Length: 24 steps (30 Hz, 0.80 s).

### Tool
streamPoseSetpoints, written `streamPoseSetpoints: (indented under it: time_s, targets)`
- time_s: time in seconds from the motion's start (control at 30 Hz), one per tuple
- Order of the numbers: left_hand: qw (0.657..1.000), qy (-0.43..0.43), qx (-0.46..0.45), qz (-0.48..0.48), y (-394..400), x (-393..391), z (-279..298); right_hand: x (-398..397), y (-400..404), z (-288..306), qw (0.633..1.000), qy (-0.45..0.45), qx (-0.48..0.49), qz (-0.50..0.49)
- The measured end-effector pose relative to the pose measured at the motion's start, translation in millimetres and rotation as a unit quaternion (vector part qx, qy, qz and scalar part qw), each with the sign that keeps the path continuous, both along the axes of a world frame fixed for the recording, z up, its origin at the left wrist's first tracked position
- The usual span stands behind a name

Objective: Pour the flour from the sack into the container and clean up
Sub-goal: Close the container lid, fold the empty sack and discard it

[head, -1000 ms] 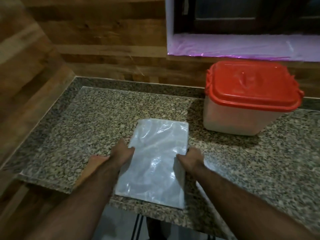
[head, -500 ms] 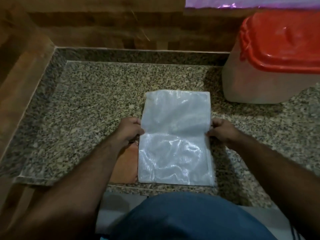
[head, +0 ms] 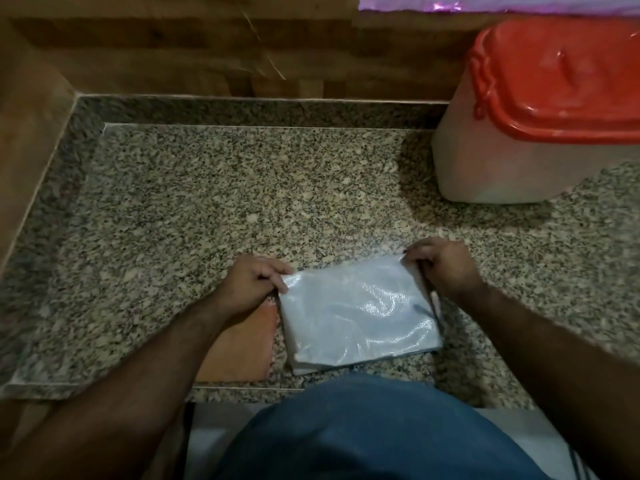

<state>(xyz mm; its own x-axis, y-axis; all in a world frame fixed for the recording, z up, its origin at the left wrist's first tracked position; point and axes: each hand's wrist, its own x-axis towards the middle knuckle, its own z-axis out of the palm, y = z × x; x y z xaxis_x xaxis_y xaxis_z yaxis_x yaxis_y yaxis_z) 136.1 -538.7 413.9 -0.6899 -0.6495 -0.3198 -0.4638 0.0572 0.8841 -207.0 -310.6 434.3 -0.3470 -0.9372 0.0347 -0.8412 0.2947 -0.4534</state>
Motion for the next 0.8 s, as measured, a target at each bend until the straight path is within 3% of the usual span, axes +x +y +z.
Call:
streamPoseSetpoints:
  time_s: [0.13, 0.23, 0.37, 0.6, 0.7, 0.8]
  targets:
    - [0.997, -0.009, 0.065, 0.046, 8.0, -16.8, 13.6, 5.2, 7.0, -0.2, 0.993, 0.092, 0.066, 0.024]
    - [0.998, -0.035, -0.028, -0.051, 14.7, -50.6, 30.3, 12.3, 7.6, 1.6, 0.990, 0.087, 0.107, 0.022]
    - [0.938, -0.169, -0.174, -0.249, 30.8, -111.0, 37.0, 17.4, 9.7, 4.6, 0.988, 0.059, 0.141, 0.007]
    - [0.927, -0.218, -0.174, -0.251, 44.7, -139.5, 22.2, 30.8, 16.6, 7.6, 0.981, 0.007, 0.192, -0.011]
    - [0.944, -0.175, -0.126, -0.248, 41.1, -129.5, 29.2, 36.1, 26.2, 11.3, 0.993, -0.042, 0.105, -0.036]
    - [0.975, -0.087, -0.028, -0.201, 34.8, -105.9, 39.0, 41.1, 40.3, 9.5, 0.973, -0.180, -0.032, -0.142]
